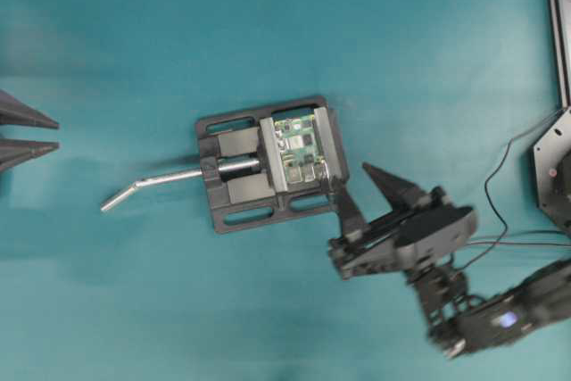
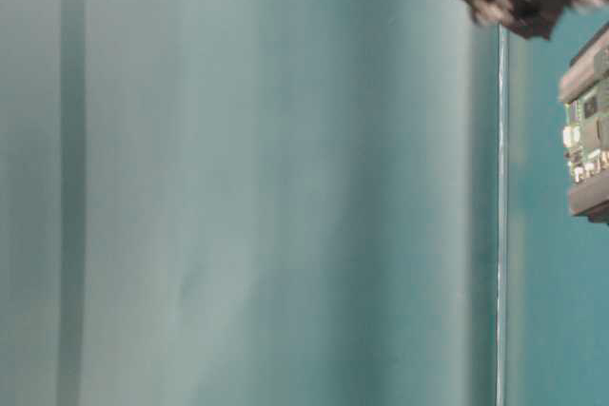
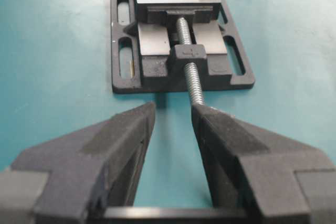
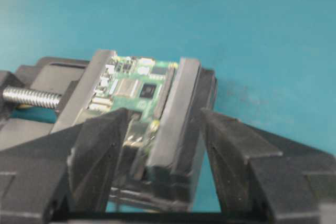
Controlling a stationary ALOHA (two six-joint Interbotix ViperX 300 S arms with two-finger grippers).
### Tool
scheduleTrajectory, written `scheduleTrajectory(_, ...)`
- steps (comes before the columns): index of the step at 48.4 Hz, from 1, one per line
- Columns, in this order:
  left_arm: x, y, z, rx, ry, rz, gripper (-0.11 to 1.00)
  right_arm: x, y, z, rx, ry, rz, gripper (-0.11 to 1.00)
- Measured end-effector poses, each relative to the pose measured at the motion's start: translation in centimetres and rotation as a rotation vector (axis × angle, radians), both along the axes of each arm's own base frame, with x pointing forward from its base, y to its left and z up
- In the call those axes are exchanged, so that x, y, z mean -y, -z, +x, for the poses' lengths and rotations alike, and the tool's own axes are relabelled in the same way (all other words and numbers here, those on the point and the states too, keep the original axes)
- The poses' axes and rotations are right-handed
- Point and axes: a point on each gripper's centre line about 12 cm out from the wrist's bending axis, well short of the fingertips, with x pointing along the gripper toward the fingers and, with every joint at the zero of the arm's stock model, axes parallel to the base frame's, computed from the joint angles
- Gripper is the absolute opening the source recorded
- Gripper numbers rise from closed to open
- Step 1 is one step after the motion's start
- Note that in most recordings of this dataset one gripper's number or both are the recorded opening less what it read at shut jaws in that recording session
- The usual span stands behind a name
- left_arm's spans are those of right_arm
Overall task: Insert the USB into the fixed PCB.
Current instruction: 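Open the right gripper and pull it back from the plug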
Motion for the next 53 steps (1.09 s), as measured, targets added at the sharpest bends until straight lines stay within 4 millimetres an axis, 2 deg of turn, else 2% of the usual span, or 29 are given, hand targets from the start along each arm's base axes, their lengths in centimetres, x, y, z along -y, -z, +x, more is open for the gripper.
scheduleTrajectory(3, 0.0, 0.0, 0.0, 0.003, 0.000, 0.000, 0.46, 0.9, -0.6, -1.2, 0.013, -0.049, 0.009, 0.63)
scheduleTrajectory(11, 0.0, 0.0, 0.0, 0.002, 0.000, 0.000, 0.46, 2.2, -2.2, -2.8, 0.037, -0.161, 0.043, 0.63)
scheduleTrajectory(19, 0.0, 0.0, 0.0, 0.003, 0.000, 0.000, 0.46, 3.5, -1.6, -3.3, -0.002, -0.225, 0.045, 0.63)
scheduleTrajectory(32, 0.0, 0.0, 0.0, 0.002, 0.000, 0.000, 0.46, 4.1, 0.6, -2.9, -0.104, -0.426, 0.053, 0.64)
scheduleTrajectory(41, 0.0, 0.0, 0.0, 0.003, 0.000, 0.000, 0.46, 4.1, 0.0, -2.0, -0.103, -0.559, -0.040, 0.65)
scheduleTrajectory(53, 0.0, 0.0, 0.0, 0.002, 0.000, 0.000, 0.46, 2.6, -0.6, -1.2, -0.110, -0.750, -0.130, 0.65)
